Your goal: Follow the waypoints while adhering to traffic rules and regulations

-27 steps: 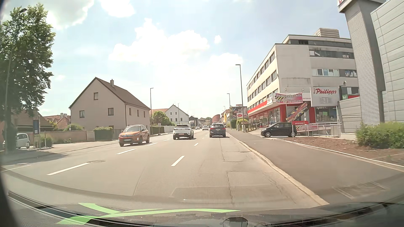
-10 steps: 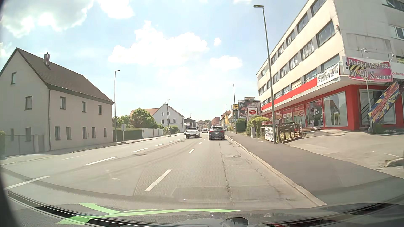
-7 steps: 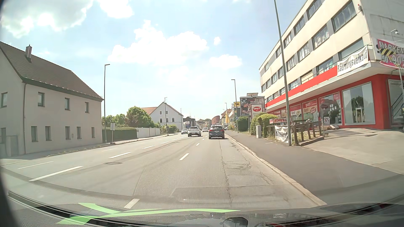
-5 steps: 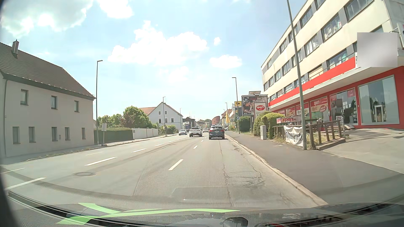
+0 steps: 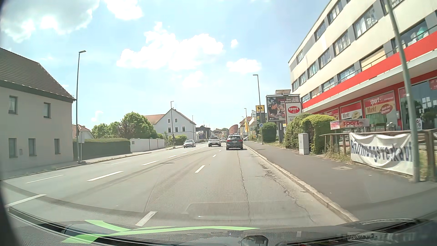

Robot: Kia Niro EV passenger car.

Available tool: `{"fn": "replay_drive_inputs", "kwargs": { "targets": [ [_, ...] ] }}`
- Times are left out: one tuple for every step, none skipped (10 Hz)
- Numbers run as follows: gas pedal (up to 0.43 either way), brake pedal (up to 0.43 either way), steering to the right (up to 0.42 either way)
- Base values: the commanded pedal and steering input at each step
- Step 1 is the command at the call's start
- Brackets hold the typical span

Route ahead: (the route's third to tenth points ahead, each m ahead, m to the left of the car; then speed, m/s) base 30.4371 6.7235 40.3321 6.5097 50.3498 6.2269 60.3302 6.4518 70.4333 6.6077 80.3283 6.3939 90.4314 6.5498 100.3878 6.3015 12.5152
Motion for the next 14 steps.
{"fn": "replay_drive_inputs", "kwargs": {
  "targets": [
    [0.138, 0.000, -0.005],
    [0.138, 0.000, -0.005],
    [0.130, 0.000, -0.005],
    [0.130, 0.000, -0.005],
    [0.130, 0.000, -0.004],
    [0.130, 0.000, -0.004],
    [0.130, 0.000, -0.004],
    [0.130, 0.000, -0.004],
    [0.130, 0.000, -0.003],
    [0.130, 0.000, -0.003],
    [0.130, 0.000, -0.003],
    [0.130, 0.000, -0.003],
    [0.130, 0.000, -0.003],
    [0.130, 0.000, -0.003]
  ]
}}
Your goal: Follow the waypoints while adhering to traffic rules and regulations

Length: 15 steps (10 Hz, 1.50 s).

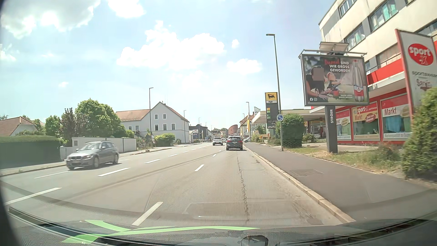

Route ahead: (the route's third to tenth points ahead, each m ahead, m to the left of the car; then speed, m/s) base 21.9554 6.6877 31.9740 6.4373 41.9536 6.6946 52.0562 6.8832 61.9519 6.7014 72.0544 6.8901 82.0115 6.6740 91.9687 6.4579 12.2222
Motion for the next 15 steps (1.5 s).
{"fn": "replay_drive_inputs", "kwargs": {
  "targets": [
    [0.130, 0.000, -0.003],
    [0.138, 0.000, -0.003],
    [0.150, 0.000, -0.003],
    [0.157, 0.000, -0.005],
    [0.157, 0.000, -0.005],
    [0.157, 0.000, -0.005],
    [0.157, 0.000, -0.005],
    [0.157, 0.000, -0.005],
    [0.157, 0.000, -0.005],
    [0.157, 0.000, -0.005],
    [0.157, 0.000, -0.005],
    [0.150, 0.000, -0.005],
    [0.150, 0.000, -0.005],
    [0.150, 0.000, -0.005],
    [0.150, 0.000, -0.005]
  ]
}}
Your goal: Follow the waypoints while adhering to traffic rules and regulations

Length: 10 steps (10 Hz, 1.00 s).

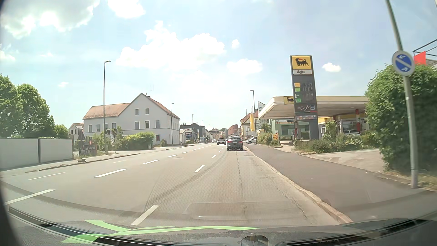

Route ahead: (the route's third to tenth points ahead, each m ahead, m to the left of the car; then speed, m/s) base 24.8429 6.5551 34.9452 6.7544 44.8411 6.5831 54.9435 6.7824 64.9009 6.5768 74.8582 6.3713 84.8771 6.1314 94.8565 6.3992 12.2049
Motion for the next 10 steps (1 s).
{"fn": "replay_drive_inputs", "kwargs": {
  "targets": [
    [0.150, 0.000, -0.005],
    [0.150, 0.000, -0.005],
    [0.150, 0.000, -0.005],
    [0.150, 0.000, -0.005],
    [0.150, 0.000, -0.005],
    [0.150, 0.000, -0.005],
    [0.150, 0.000, -0.005],
    [0.150, 0.000, -0.005],
    [0.150, 0.000, -0.005],
    [0.150, 0.000, -0.005]
  ]
}}
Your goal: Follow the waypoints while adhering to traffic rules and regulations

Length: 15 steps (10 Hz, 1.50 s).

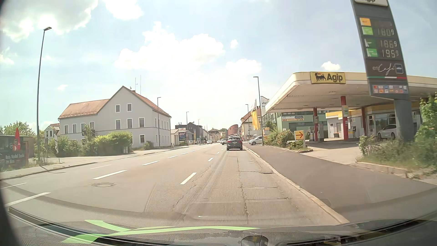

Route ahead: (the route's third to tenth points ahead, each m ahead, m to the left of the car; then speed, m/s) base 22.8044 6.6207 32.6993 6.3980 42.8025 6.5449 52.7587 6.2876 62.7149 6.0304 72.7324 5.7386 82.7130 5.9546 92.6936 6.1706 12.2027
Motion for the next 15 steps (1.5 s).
{"fn": "replay_drive_inputs", "kwargs": {
  "targets": [
    [0.150, 0.000, -0.006],
    [0.150, 0.000, -0.006],
    [0.150, 0.000, -0.006],
    [0.150, 0.000, -0.006],
    [0.150, 0.000, -0.006],
    [0.150, 0.000, -0.007],
    [0.150, 0.000, -0.007],
    [0.150, 0.000, -0.007],
    [0.150, 0.000, -0.007],
    [0.150, 0.000, -0.007],
    [0.150, 0.000, -0.007],
    [0.150, 0.000, -0.007],
    [0.150, 0.000, -0.007],
    [0.150, 0.000, -0.006],
    [0.150, 0.000, -0.006]
  ]
}}
